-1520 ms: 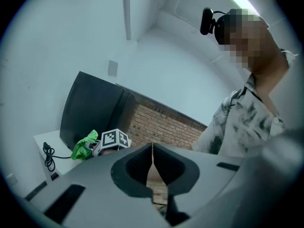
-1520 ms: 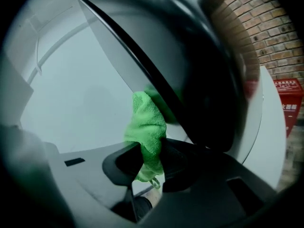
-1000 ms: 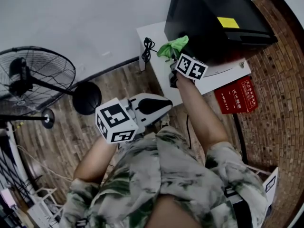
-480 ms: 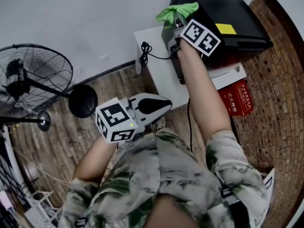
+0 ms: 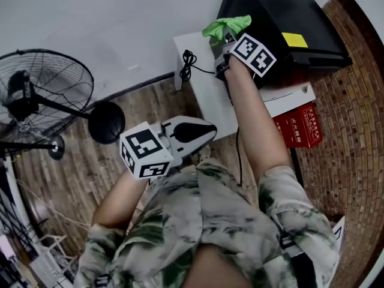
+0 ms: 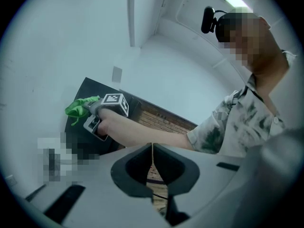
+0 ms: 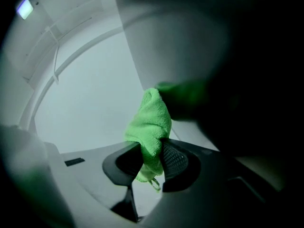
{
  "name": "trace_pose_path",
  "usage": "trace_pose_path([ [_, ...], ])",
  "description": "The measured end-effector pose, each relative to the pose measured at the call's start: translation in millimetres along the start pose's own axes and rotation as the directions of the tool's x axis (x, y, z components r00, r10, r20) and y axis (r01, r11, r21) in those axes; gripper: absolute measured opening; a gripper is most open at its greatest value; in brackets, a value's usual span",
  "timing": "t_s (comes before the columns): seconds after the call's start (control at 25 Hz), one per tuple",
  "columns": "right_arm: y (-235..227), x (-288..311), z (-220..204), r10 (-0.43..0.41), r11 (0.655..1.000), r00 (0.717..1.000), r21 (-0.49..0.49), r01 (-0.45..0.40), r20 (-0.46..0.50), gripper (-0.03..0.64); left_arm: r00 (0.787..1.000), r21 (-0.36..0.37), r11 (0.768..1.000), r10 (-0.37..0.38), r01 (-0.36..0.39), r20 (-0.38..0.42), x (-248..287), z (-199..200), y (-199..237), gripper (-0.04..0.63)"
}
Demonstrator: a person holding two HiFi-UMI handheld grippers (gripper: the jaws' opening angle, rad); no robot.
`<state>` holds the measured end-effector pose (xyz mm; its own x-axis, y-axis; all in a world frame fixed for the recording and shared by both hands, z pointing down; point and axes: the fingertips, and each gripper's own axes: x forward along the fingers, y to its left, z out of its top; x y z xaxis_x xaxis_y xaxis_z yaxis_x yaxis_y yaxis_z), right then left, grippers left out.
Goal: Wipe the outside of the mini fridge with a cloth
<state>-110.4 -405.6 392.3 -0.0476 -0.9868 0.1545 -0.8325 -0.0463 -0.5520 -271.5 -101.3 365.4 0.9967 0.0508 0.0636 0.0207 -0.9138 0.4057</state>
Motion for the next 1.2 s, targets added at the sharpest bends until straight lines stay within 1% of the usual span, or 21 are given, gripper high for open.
trace_pose_path([
  [0.16,-21.8,6.9,-32.7,-0.032,0.999,0.998,0.025,0.033,-0.049,0.106,1.0,-0.018,1.0,0.005,-0.006,-0.01,-0.6,-4.1,6.5,0.026],
  [0.32,-49.0,9.8,-67.9,-0.085,0.995,0.991,0.035,0.089,-0.103,0.106,1.0,-0.025,1.0,0.01,-0.011,-0.02,0.4,-7.9,10.7,0.026],
  [0.48,-76.4,13.8,-104.4,-0.139,0.988,0.977,0.049,0.149,-0.162,0.106,0.999,-0.044,0.999,0.017,-0.019,-0.027,2.2,-11.5,16.5,0.026],
  [0.64,-98.3,14.0,-133.9,-0.182,0.981,0.96,0.028,0.192,-0.213,0.106,0.999,-0.048,0.998,0.029,-0.03,-0.031,3.8,-12.1,21.4,0.026],
  [0.8,-112.4,14.7,-154.1,-0.211,0.976,0.944,0.006,0.22,-0.253,0.106,0.999,-0.05,0.998,0.037,-0.039,-0.031,4.3,-11.5,26.7,0.026],
  [0.88,-113.7,16.9,-159.1,-0.215,0.976,0.939,-0.018,0.219,-0.27,0.106,0.999,-0.057,0.997,0.04,-0.042,-0.03,4.2,-10.9,30.1,0.026],
  [0.96,-108.5,20.2,-156.0,-0.205,0.979,0.94,-0.042,0.202,-0.272,0.106,0.999,-0.058,0.997,0.043,-0.045,-0.028,4.2,-9.1,33.6,0.026],
  [1.08,-88.3,26.8,-136.8,-0.17,0.984,0.954,-0.088,0.153,-0.245,0.106,0.999,-0.049,0.998,0.045,-0.046,-0.021,5.1,-4.9,36.9,0.026],
  [1.2,-59.3,34.5,-106.4,-0.123,0.988,0.973,-0.118,0.101,-0.195,0.106,0.999,-0.041,0.998,0.041,-0.042,-0.017,6.7,-0.4,38.1,0.026],
])
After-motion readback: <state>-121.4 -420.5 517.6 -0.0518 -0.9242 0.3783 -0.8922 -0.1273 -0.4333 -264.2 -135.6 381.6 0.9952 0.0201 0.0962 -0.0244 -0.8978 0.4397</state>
